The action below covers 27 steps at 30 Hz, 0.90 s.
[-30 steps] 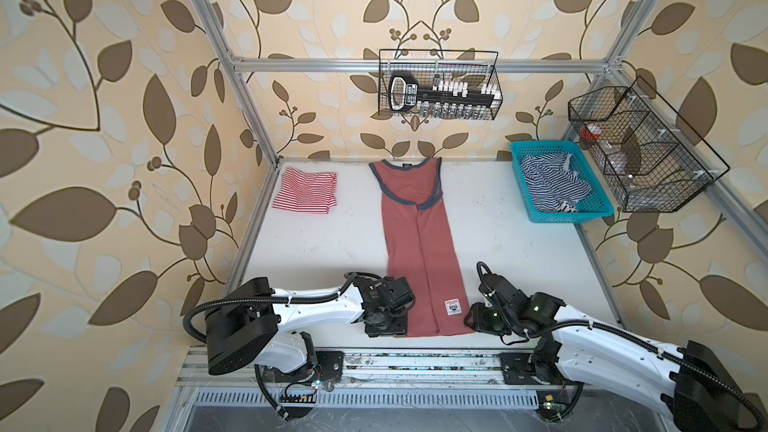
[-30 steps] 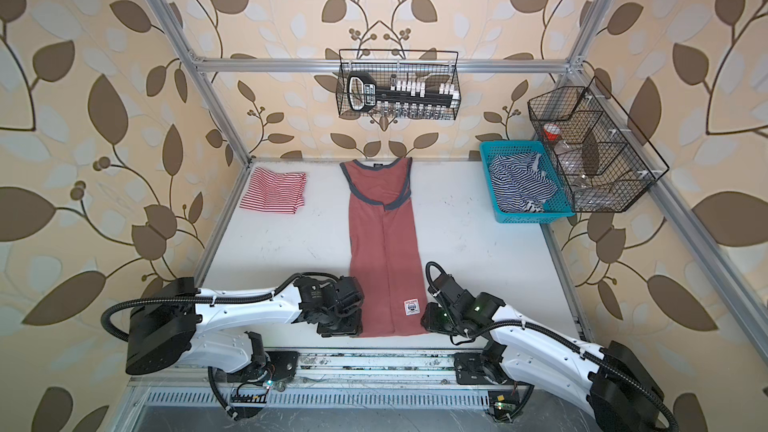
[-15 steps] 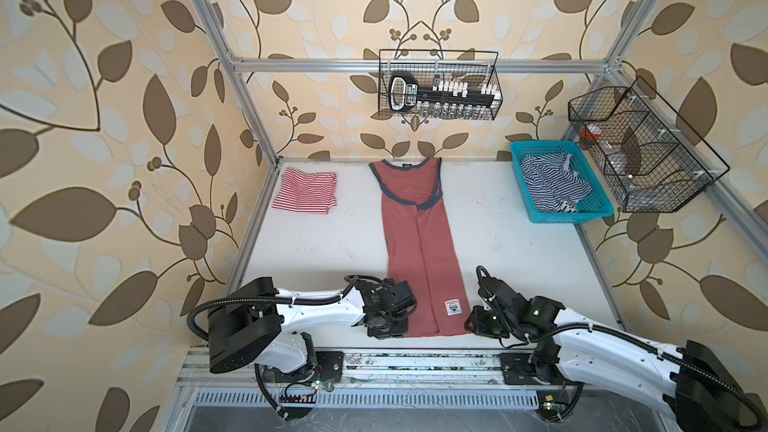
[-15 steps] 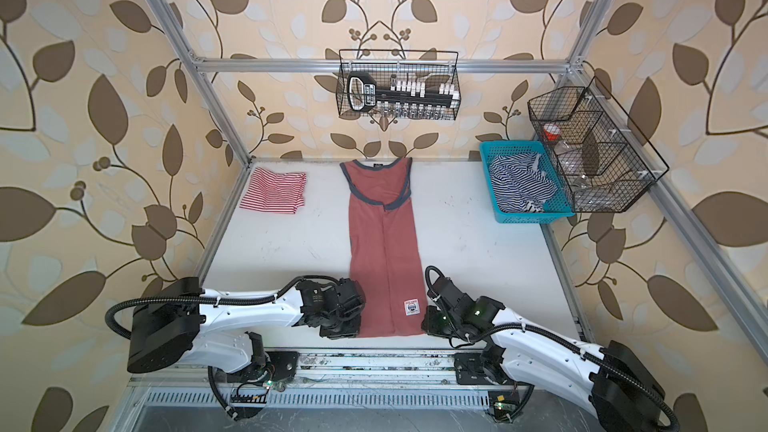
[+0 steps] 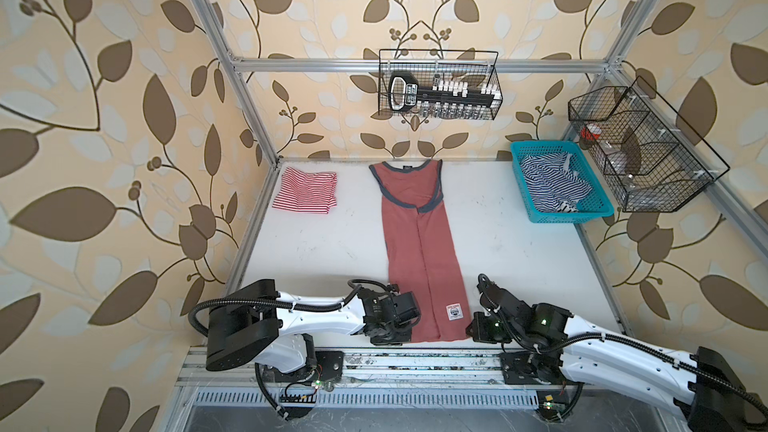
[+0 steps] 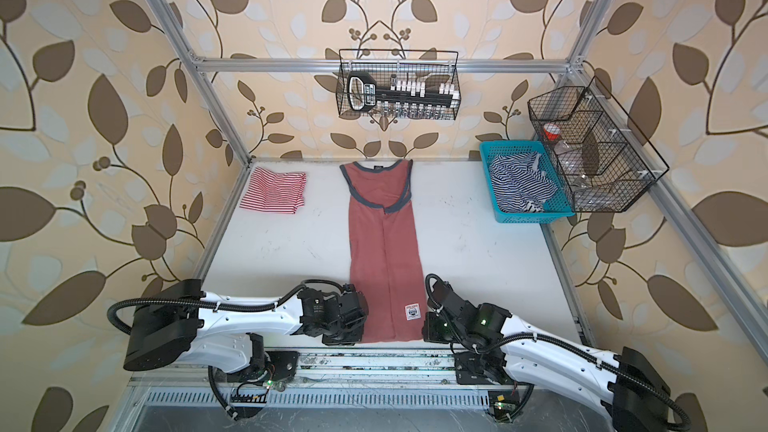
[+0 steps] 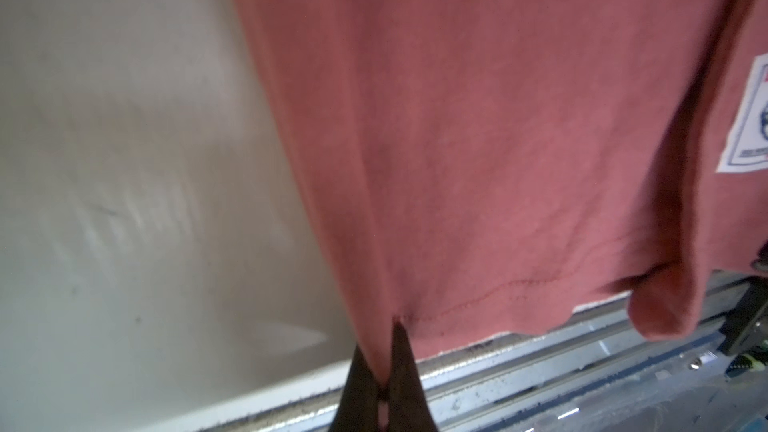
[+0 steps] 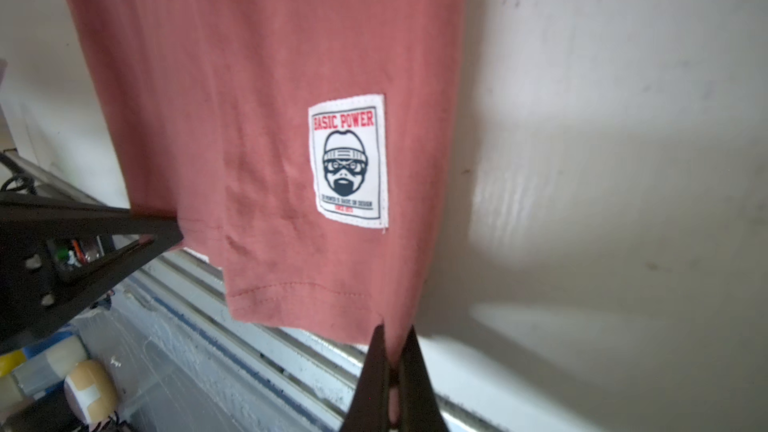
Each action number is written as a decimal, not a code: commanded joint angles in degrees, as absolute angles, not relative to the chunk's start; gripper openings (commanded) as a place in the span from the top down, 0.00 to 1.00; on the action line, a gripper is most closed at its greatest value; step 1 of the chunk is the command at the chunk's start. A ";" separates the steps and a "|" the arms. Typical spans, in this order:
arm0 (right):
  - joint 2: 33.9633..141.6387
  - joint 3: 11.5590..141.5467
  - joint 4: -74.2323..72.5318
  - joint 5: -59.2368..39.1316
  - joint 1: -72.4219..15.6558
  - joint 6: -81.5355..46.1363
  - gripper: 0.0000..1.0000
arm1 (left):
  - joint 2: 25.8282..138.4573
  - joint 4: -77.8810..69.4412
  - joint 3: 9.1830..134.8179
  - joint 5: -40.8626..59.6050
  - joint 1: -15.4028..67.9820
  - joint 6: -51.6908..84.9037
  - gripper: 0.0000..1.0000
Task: Fold and stack the tank tops
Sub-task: 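Grasp the shirt's near hem corners with both grippers, then lift the near hem with both grippers and fold it toward the neckline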
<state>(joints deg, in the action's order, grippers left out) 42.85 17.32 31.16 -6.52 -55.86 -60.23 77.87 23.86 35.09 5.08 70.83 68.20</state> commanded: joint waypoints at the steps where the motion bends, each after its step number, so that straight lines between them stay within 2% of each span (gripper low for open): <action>1: 40.86 16.82 34.28 -3.21 -59.62 -65.11 1.00 | 74.82 27.69 33.17 2.78 73.10 71.66 1.00; 5: 40.87 18.84 36.12 -0.47 -63.20 -66.97 1.00 | 70.80 30.03 33.30 0.21 73.83 73.02 1.00; 13: 46.26 30.83 43.05 5.04 -61.52 -60.87 1.00 | 64.37 41.96 40.70 -9.81 72.71 72.53 1.00; 22: 54.47 39.84 42.27 -3.19 -45.35 -46.10 1.00 | 62.95 44.65 46.45 -5.12 55.46 59.40 1.00; 27: 61.19 45.17 41.03 -8.99 -36.39 -37.80 1.00 | 68.65 44.47 53.16 -1.83 47.36 50.81 1.00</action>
